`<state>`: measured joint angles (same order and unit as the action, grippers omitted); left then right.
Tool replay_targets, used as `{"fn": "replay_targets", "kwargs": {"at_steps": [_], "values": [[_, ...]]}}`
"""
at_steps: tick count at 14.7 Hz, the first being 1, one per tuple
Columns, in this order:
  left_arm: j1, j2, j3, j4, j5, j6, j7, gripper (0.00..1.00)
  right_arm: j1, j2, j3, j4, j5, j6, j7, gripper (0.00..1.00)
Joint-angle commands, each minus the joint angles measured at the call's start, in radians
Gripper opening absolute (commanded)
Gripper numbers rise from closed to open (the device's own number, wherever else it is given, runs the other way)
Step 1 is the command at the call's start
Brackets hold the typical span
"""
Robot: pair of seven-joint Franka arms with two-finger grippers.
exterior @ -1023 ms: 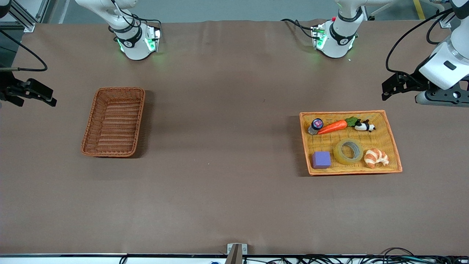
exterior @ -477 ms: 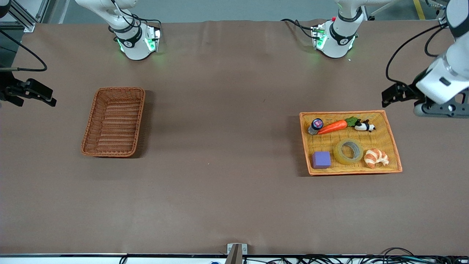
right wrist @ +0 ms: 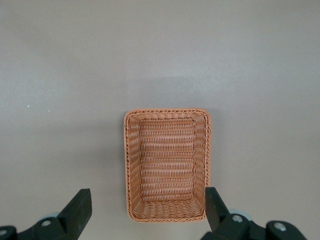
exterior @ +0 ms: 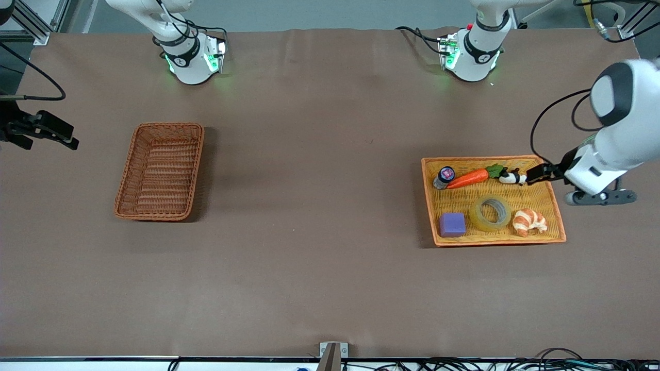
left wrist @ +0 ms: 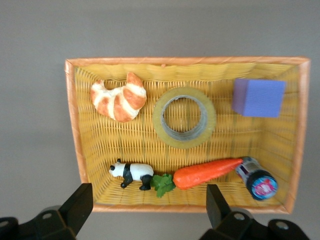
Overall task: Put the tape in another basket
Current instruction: 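Reach the left gripper down over the yellow tape roll in the tray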
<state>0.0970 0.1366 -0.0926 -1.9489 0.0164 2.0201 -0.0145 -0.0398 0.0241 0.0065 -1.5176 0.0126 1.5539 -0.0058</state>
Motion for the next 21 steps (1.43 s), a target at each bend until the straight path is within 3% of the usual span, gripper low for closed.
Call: {"fn": "replay_targets", "kwargs": {"at_steps": [1,7,9,15,19,21], "values": [[0.004,0.047,-0.001,-0.058,0.030,0.098,0.007,1.00,-0.023,-0.003,0.012,-0.004,0.021,0.000,-0.013,1.00],[-0.003,0.188,-0.001,-0.051,0.031,0.222,-0.008,1.00,-0.023,-0.003,0.012,-0.003,0.021,0.000,-0.013,1.00],[-0.002,0.231,-0.001,-0.048,0.031,0.284,-0.015,0.96,-0.026,-0.003,0.012,-0.003,0.021,0.003,-0.013,1.00],[-0.014,0.311,-0.001,-0.047,0.031,0.379,-0.044,0.93,-0.026,-0.001,0.010,-0.004,0.021,0.000,-0.013,1.00],[-0.014,0.354,0.001,-0.047,0.031,0.397,-0.053,0.75,-0.026,-0.003,0.010,-0.004,0.021,-0.001,-0.013,1.00],[-0.014,0.363,0.001,-0.048,0.033,0.401,-0.053,0.55,-0.026,-0.003,0.010,-0.004,0.021,-0.003,-0.013,1.00]]}}
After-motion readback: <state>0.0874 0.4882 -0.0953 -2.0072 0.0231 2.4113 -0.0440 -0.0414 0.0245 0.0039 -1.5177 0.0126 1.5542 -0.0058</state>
